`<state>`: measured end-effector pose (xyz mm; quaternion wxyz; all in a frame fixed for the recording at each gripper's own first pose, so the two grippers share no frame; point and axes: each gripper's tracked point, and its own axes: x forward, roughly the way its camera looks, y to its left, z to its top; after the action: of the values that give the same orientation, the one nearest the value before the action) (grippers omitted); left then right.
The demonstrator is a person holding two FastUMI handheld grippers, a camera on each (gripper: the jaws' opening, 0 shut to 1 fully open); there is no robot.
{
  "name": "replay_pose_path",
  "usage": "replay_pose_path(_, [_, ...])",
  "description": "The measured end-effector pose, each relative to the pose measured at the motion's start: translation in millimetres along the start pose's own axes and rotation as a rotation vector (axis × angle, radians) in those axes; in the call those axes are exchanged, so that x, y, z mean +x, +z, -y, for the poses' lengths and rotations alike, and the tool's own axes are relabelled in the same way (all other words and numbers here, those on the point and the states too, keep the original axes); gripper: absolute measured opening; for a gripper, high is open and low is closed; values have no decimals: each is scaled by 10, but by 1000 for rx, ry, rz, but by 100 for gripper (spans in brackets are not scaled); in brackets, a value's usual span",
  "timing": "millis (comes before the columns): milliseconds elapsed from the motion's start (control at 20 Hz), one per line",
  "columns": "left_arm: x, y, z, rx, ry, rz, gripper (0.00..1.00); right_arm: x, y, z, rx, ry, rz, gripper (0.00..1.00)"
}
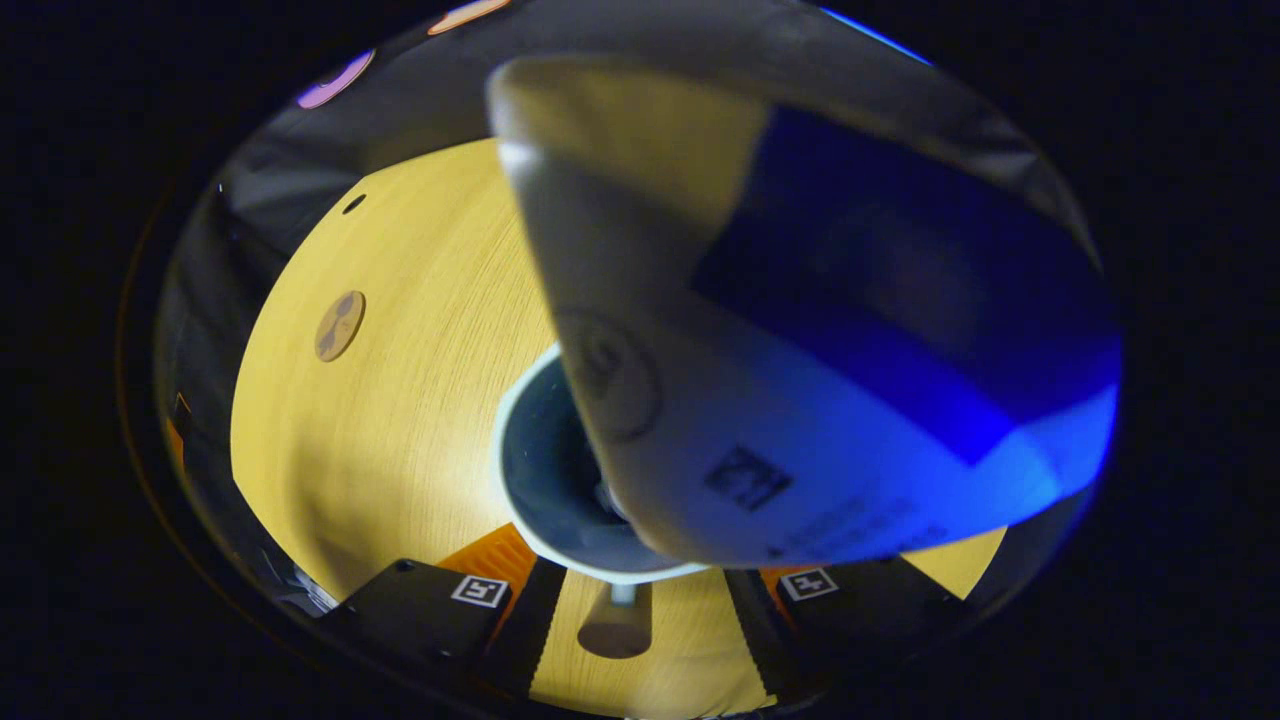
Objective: Put the toothbrush and toothpaste on the desktop into the cup, then pick up the cup and place it on the coaster on the desktop.
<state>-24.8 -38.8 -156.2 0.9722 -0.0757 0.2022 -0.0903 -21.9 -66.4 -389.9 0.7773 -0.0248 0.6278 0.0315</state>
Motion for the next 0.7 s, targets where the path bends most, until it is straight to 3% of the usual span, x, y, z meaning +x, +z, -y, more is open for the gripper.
replay_pose_path(50, [14, -3, -8, 4, -1, 1, 95, -7, -12, 3, -6, -1, -5, 77])
replay_pose_path(100, [20, 7, 2, 7, -5, 1, 95, -12, -25, -6, -10, -1, -8, 78])
replay_pose_path(200, [25, 8, 10, 9, -11, 1, 95, -20, -58, -2, -18, 0, -14, 71])
replay_pose_path(250, [11, 9, 22, 10, -14, 3, 95, -17, -89, 25, -29, -10, -16, 63])
replay_pose_path(350, [-39, -8, 53, 11, -19, 8, 95, -51, -102, 66, -42, -29, -4, 29])
replay_pose_path(700, [-73, -28, 52, 8, -20, 6, 95, -92, -40, 34, -69, -27, 34, 31])
